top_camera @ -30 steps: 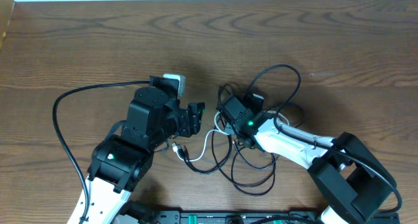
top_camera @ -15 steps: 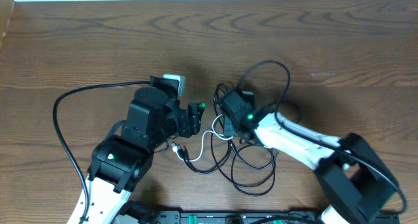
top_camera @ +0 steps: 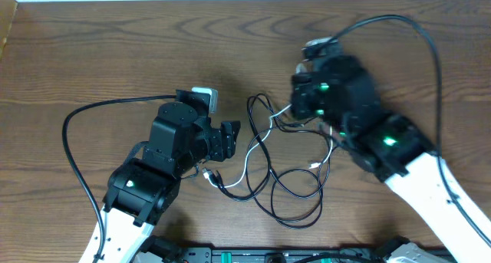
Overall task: Untangle cables
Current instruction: 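Lift the white cable with the right gripper toward the upper right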
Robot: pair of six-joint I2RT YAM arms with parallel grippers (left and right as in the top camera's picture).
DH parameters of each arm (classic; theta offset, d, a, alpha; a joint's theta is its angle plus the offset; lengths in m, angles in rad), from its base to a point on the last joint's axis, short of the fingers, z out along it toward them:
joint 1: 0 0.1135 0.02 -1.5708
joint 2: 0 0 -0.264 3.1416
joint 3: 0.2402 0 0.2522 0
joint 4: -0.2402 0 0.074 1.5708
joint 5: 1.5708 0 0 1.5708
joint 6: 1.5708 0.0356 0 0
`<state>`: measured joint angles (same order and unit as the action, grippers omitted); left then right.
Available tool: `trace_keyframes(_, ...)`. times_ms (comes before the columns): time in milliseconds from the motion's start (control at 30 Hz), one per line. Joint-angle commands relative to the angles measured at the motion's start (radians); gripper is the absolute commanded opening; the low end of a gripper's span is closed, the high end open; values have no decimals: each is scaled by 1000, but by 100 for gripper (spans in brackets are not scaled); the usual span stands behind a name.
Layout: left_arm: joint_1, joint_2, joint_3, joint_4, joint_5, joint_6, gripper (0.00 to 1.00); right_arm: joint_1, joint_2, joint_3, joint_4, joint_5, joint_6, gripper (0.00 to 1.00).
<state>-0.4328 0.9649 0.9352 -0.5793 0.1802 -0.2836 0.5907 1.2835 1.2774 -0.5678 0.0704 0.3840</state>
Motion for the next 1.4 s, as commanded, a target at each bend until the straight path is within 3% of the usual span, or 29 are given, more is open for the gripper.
trace_keyframes(0, 4, 10, 0, -1, -10, 17, 70, -73, -94, 11, 4, 10, -33, 1)
trace_keyframes(300, 4, 72, 0, -14, 21, 17, 71, -224, -296, 11, 140, 8, 5, 1)
trace_keyframes(667, -12, 251, 0, 156, 373, 71, 79, -230, -400, 11, 286, -166, 68, 1)
trace_keyframes(767, -34, 322, 0, 262, 472, 124, 88, -230, -400, 11, 284, -199, 68, 1)
trace_keyframes(867, -55, 375, 0, 353, 557, 154, 92, -230, -400, 11, 277, -234, 69, 1)
trace_keyframes(1367, -219, 616, 0, 357, 532, 346, 89, -230, -400, 11, 229, -286, 68, 1)
